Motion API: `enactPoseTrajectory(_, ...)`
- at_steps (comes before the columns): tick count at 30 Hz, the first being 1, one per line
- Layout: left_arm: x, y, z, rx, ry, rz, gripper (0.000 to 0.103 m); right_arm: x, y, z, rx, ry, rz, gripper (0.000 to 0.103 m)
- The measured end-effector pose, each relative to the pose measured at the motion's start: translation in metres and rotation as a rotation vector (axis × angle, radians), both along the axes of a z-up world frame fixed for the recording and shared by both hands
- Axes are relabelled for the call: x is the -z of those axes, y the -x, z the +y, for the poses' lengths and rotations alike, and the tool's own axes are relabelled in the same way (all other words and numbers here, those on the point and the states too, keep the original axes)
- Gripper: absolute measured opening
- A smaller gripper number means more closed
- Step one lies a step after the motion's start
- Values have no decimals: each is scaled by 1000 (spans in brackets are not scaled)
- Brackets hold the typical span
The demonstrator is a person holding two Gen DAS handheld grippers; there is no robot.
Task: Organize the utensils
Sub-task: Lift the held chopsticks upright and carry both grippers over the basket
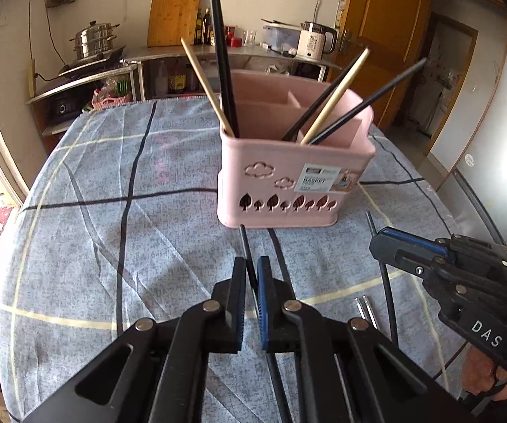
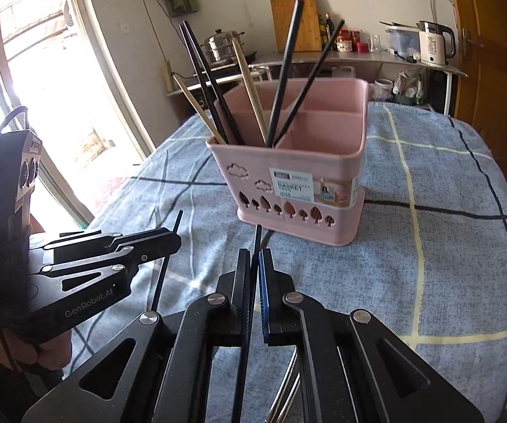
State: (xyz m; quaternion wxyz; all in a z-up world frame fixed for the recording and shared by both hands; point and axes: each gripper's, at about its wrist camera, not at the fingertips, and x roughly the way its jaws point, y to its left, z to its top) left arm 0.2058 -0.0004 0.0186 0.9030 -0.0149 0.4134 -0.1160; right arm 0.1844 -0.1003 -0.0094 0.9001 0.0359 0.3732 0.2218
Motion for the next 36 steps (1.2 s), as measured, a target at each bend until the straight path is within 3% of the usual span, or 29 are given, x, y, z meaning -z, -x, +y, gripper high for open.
enactPoseTrajectory(9,-67,21,8,29,35,-182,5,-64,26,-5,1,-60,-182,4)
enactPoseTrajectory(17,-92,31,13,51,50,-264,5,-92,39,-4,-6,-70,-278,4)
enactPoseTrajectory(27,-94,47,15,75,48,-280,5,-87,47,-6,-8,-51,-271,4)
enactPoseTrajectory(36,-104,48,17,79,44,-286,5,-101,54,-11,-9,-54,-301,4)
